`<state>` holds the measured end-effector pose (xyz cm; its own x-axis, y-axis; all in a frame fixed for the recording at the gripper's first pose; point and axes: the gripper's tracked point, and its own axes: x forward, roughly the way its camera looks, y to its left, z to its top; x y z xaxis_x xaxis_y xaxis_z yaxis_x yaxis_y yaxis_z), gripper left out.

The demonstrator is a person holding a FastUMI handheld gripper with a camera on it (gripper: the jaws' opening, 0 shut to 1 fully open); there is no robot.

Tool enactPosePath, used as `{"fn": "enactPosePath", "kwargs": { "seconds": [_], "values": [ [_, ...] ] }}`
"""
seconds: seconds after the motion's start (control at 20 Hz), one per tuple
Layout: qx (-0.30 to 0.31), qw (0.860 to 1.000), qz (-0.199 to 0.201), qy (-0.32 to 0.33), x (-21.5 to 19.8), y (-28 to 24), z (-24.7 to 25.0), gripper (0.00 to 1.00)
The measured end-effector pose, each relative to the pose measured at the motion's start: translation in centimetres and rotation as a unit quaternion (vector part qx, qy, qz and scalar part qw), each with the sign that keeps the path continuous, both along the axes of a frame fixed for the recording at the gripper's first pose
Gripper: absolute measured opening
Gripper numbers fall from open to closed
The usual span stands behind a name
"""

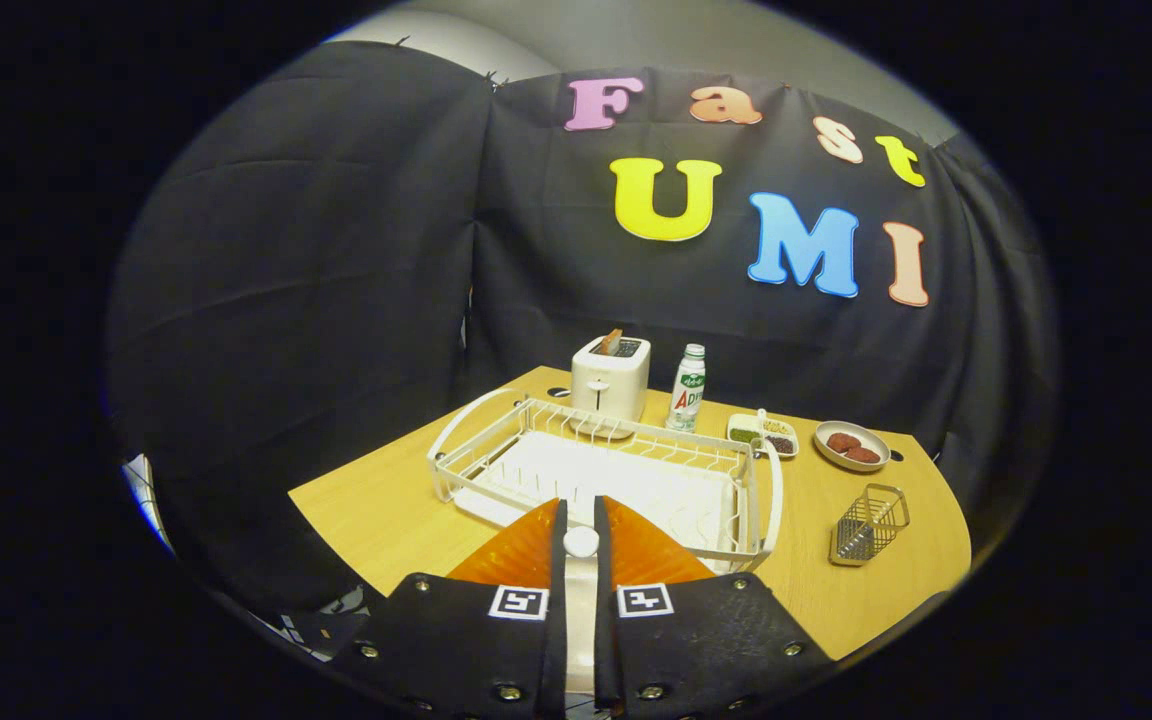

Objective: Take the plate from the dish rack, then take the spoon from the basket and place it into the plate.

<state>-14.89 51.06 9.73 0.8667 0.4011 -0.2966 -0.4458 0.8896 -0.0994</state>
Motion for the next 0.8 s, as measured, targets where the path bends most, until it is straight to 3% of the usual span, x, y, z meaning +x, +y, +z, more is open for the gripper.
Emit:
{"fn": "enactPosePath", "kwargs": {
  "seconds": [0.8],
  "values": [
    [-0.023,0.999,0.000,0.045,-0.2,-3.2,-7.9,0.11]
  ]
}}
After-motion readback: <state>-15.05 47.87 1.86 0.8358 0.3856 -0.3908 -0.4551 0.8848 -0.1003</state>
